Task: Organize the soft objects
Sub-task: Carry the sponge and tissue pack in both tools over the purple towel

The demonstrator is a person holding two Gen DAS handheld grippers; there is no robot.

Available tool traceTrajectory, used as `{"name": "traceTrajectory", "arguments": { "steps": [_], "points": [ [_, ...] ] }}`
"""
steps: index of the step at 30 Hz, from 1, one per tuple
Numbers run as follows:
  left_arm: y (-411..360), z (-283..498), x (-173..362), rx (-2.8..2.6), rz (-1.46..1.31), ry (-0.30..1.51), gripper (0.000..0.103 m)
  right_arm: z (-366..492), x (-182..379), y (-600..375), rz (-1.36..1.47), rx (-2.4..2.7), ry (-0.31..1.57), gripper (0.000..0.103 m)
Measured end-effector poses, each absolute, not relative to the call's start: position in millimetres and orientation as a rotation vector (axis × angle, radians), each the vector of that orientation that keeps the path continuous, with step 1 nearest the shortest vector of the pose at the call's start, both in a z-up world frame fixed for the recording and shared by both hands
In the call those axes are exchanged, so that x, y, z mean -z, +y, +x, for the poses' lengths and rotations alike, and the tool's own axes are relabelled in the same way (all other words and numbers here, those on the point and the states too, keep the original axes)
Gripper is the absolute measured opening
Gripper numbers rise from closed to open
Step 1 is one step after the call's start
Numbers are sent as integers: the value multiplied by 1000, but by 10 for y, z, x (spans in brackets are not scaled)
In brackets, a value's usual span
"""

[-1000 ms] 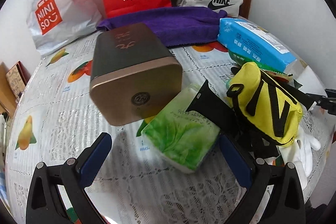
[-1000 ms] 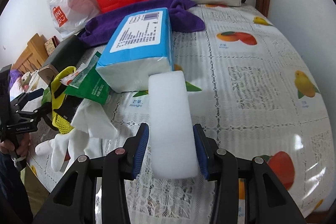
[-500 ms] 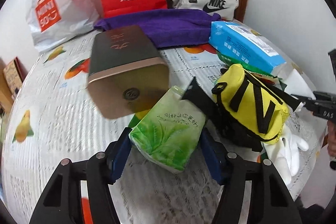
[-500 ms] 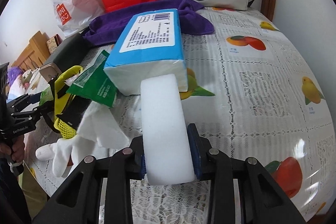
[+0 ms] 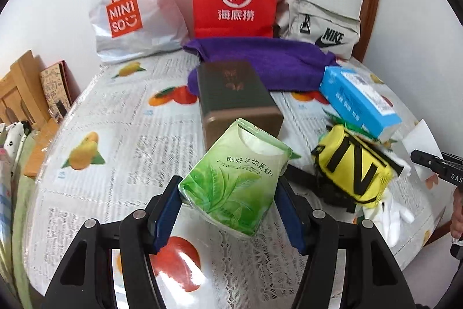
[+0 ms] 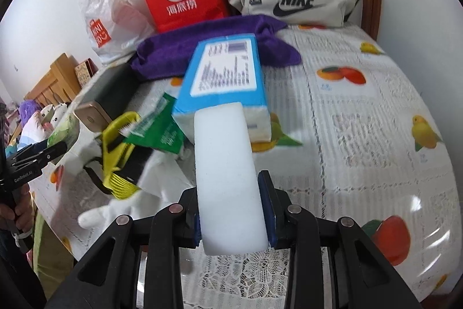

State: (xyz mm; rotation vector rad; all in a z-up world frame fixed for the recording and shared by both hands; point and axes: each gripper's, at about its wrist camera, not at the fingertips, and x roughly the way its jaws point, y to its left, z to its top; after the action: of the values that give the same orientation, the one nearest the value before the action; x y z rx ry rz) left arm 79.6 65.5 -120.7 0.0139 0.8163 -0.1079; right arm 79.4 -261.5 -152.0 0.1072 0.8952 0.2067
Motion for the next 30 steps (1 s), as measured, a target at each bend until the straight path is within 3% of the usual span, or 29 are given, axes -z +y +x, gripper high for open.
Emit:
{"name": "traceTrajectory", "arguments": {
  "steps": [15,30],
  "points": [
    [604,966,717,80,-31,778,62,1025,950,-2444,62,-275,830,32],
    [615,1648,556,18,-39,821,62,1783,606,-2340,45,-322,771,33]
  ]
}}
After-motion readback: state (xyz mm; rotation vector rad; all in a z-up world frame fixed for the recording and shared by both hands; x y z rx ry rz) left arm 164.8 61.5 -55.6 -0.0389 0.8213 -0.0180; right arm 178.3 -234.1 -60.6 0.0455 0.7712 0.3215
